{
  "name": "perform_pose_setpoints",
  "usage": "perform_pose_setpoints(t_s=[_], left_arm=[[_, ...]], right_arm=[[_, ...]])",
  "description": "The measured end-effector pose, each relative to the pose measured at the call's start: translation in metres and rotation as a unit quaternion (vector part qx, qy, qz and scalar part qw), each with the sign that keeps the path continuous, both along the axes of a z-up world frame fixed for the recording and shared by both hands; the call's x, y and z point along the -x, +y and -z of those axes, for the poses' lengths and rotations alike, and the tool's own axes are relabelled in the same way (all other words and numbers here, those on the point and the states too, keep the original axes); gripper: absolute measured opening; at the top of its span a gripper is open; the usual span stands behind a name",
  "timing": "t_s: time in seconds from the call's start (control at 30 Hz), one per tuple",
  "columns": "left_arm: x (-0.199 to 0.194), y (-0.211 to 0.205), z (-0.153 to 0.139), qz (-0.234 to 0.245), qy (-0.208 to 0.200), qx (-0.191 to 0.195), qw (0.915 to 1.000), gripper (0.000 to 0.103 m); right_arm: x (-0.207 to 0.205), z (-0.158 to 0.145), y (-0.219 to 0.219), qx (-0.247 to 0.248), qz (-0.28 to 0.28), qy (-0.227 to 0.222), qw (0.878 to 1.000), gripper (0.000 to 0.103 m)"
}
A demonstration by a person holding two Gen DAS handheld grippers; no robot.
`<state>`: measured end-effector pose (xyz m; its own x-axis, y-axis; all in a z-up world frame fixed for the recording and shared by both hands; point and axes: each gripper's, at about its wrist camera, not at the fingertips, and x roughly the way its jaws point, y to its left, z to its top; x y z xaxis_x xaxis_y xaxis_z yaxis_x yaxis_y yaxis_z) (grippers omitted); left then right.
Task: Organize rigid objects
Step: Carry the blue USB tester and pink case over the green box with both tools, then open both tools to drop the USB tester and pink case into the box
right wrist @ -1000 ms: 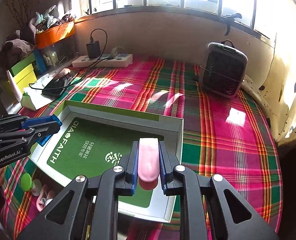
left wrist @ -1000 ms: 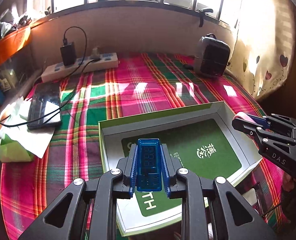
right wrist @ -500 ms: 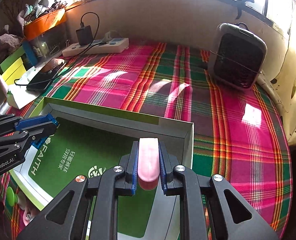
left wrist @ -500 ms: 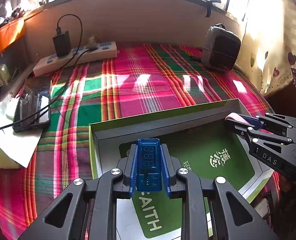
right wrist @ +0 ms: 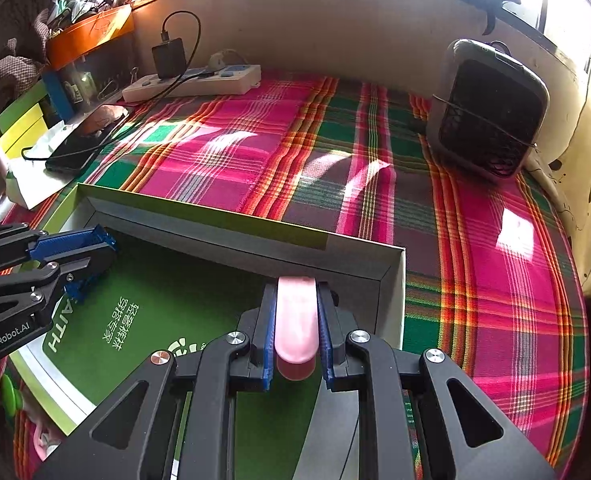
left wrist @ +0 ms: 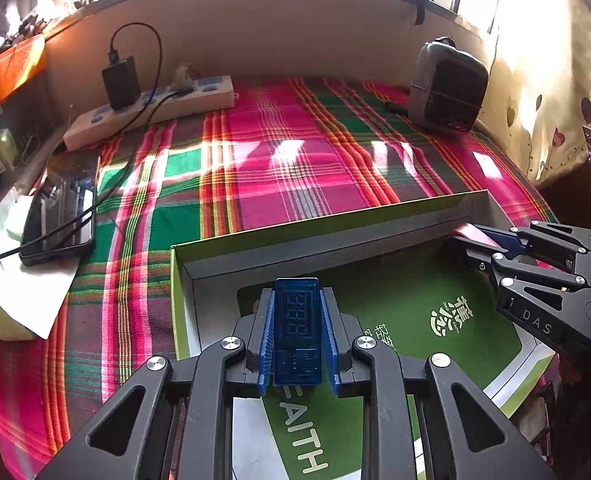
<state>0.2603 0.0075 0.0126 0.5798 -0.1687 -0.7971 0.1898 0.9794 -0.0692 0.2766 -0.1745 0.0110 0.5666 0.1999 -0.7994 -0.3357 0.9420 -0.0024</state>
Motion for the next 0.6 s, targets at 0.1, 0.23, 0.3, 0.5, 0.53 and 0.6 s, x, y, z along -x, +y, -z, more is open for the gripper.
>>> perform_pose_setpoints(t_s=[0.1,0.23,0.3,0.5,0.53,0.6], left_arm=[[-0.0003,0.0005,0.0011,-0.001,0.000,-0.002,1.0000,0.021],[-0.0004,-0.0008,0.0016,-0.003,0.000,-0.007,1.0000,0.021],[-0.0006,-0.0011,0.0020,-0.004,-0.001,-0.009,0.9999,0.021],[-0.0003,-0.0039,0.0034,-0.002,-0.001,-0.026,0.9997,0.021],[-0.0004,-0.0040,0.0035,-0.002,-0.001,-0.028,0.9996,0.021],[-0.0004,-0.0037,0.0035,-0.002,-0.001,-0.027,0.9996,0.022]], right_arm=[[0.0001,0.0001,-0.0002,-0.001,0.000,-0.001,1.000,0.019],[0.0004,0.0002,0.0003,0.001,0.000,-0.003,1.000,0.019],[0.0010,0.0003,0.0003,0.001,0.002,-0.005,1.000,0.019],[0.0010,-0.0001,0.0011,0.002,0.004,-0.006,1.000,0.019],[0.0010,-0.0003,0.0008,0.001,0.004,-0.007,1.000,0.019],[0.0008,-0.0004,0.0007,0.001,0.005,-0.007,1.000,0.019]])
